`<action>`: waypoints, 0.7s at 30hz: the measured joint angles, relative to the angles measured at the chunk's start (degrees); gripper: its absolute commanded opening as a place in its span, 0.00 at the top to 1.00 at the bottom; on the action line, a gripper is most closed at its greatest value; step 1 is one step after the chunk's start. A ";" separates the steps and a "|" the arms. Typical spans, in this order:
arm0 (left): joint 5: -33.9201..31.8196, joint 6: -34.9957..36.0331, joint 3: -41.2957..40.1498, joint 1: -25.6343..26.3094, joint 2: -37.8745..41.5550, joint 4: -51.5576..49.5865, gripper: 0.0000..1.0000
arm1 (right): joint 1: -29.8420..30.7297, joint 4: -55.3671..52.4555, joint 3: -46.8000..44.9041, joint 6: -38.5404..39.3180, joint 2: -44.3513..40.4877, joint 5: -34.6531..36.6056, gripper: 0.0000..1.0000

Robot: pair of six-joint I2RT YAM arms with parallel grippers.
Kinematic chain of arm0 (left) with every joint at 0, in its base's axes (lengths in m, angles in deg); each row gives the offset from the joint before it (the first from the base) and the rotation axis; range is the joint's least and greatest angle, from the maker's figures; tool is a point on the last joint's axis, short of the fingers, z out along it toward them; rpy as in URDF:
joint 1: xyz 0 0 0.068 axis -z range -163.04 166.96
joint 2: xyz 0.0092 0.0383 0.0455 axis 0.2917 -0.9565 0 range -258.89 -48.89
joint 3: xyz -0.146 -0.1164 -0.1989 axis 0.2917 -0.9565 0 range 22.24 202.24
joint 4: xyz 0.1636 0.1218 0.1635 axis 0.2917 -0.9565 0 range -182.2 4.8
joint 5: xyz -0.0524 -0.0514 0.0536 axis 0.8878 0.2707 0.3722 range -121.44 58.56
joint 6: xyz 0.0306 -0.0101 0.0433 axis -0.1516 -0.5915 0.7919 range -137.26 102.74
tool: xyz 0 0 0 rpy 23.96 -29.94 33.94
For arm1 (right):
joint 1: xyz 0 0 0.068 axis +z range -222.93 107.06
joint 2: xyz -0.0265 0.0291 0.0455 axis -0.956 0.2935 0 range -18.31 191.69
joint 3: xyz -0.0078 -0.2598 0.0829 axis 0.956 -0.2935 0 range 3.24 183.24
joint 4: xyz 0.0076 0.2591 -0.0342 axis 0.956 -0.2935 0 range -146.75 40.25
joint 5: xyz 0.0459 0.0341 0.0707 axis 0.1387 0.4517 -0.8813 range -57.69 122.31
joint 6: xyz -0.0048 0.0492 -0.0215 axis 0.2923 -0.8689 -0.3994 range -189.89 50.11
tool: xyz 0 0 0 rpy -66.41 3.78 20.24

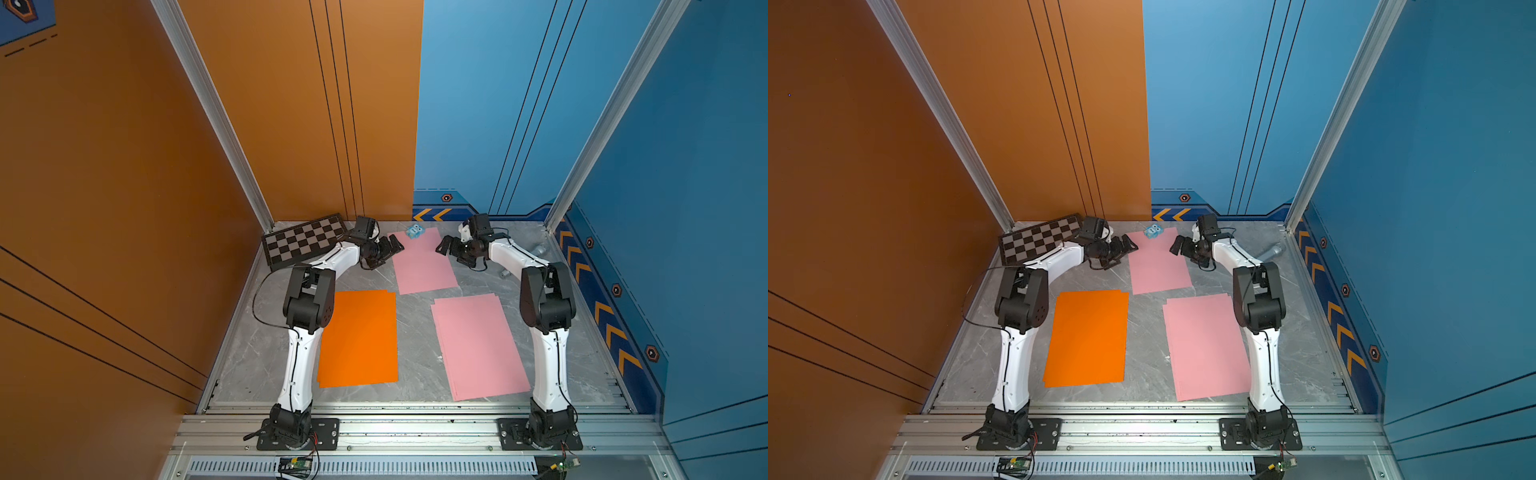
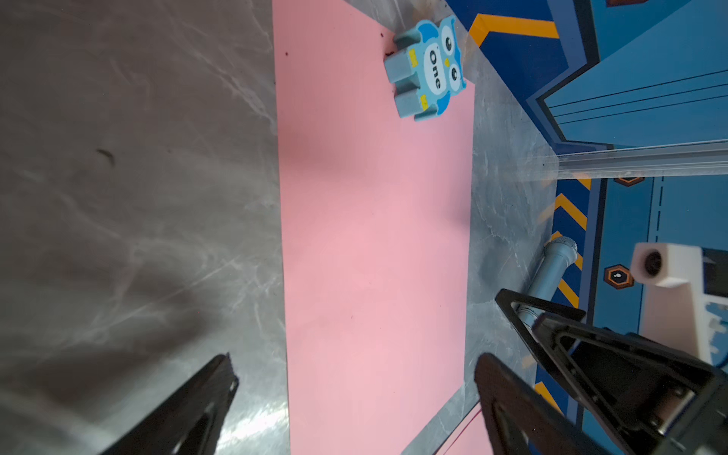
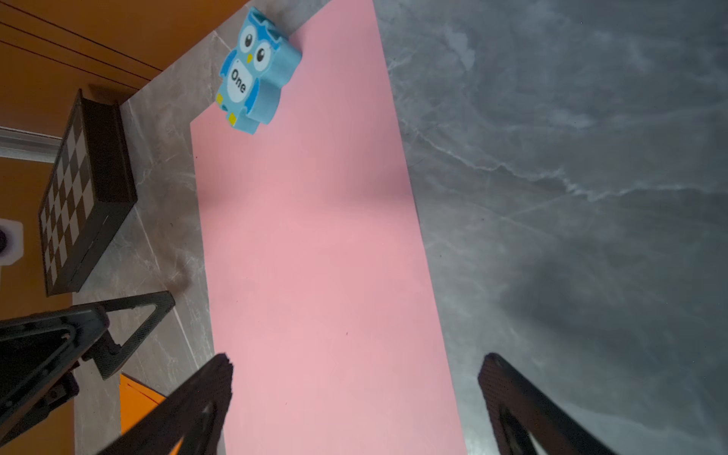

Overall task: Sort the scattered colored papers by color
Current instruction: Place the colored paper, then pick up the colored paper from the center of the board.

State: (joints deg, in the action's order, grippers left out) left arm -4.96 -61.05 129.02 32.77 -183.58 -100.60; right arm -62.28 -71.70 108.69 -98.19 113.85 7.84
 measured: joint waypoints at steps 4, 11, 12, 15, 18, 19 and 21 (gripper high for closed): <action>1.66 -1.86 2.54 -0.15 -2.51 0.24 0.02 | -1.11 -0.04 4.94 -0.02 4.24 -2.12 0.00; 3.80 -4.59 5.14 -0.76 -4.76 1.25 0.02 | -1.22 0.04 10.10 -0.61 7.93 -4.59 0.00; 4.11 -4.94 5.46 -0.81 -5.05 1.40 0.02 | -1.20 0.07 10.67 -0.94 8.57 -5.05 0.00; 5.40 -5.97 6.56 -0.81 -6.05 2.08 0.02 | -0.94 0.68 11.63 -1.55 9.53 -6.01 0.00; 6.80 -6.82 7.41 -0.87 -6.82 2.51 0.02 | -0.57 1.03 11.63 -2.01 9.64 -6.71 0.00; 7.21 -6.91 7.67 -0.87 -7.06 2.51 0.02 | -0.44 1.07 11.61 -2.19 9.68 -6.97 0.00; 8.41 -7.06 8.57 -0.85 -7.78 2.54 0.02 | -0.04 1.42 11.61 -2.64 9.84 -7.76 0.00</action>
State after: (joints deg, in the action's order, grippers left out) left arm 3.45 -68.11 137.59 31.92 -191.36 -98.06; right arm -62.32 -70.28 120.30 -100.83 123.69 0.08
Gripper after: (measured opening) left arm 0.981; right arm 0.997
